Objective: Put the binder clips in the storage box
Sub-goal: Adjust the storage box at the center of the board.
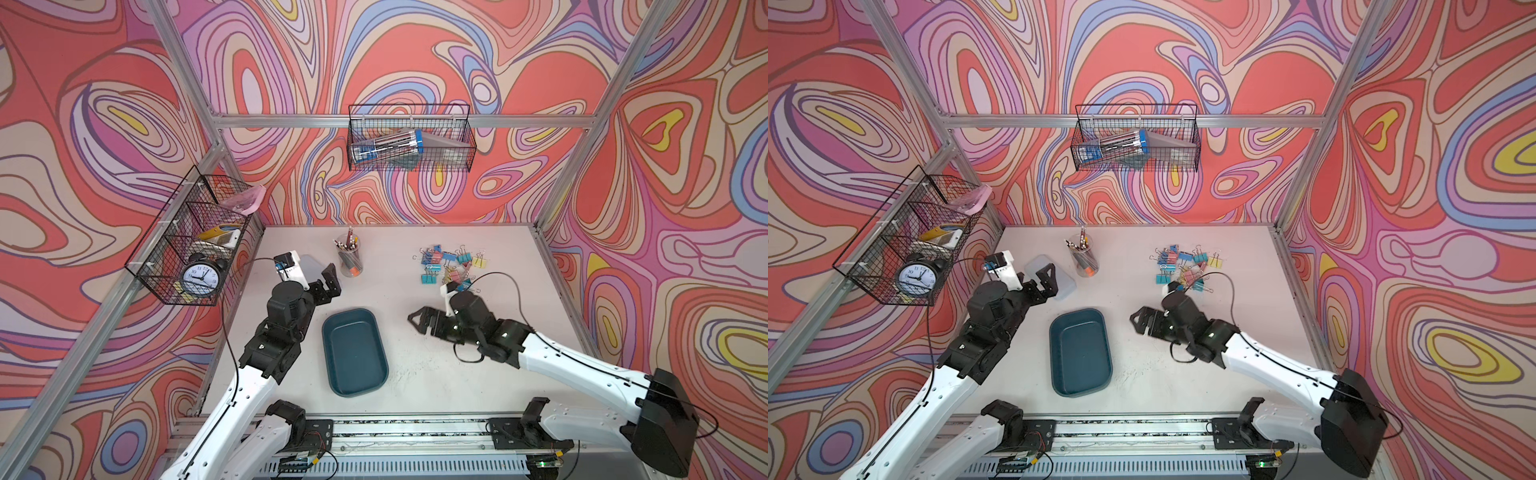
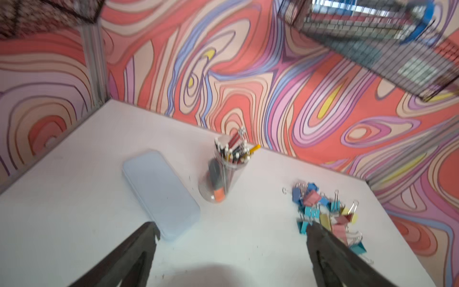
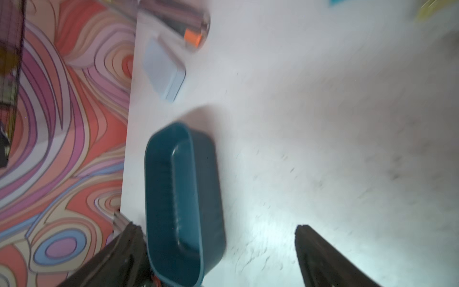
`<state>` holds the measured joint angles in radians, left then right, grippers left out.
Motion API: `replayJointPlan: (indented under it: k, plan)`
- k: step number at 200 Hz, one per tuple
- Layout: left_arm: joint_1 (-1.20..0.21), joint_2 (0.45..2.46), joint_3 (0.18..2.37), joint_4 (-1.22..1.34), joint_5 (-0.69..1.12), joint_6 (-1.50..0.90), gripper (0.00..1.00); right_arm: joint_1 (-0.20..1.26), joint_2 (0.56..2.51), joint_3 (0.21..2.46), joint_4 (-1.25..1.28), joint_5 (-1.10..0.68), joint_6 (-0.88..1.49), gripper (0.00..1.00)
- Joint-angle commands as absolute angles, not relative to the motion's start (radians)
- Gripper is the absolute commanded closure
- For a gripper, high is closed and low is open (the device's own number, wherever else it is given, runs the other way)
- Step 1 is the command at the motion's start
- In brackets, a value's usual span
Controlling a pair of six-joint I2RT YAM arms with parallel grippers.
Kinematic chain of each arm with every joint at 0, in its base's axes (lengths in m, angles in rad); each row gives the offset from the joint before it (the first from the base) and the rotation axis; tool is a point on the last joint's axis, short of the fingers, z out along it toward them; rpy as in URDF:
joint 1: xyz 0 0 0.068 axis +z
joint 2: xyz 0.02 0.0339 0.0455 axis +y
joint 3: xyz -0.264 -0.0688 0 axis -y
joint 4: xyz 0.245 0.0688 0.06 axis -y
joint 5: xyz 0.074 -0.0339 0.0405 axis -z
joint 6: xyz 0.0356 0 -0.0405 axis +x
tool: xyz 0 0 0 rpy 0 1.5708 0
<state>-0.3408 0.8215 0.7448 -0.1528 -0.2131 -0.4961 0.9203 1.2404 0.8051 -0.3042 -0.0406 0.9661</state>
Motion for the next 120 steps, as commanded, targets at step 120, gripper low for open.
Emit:
replayJointPlan:
  k: [120]
  plan:
    - [-0.351, 0.911, 0.742, -0.342, -0.18, -0.538, 0.01, 1.151, 1.621, 1.047, -0.834, 0.337, 0.954, 0.02]
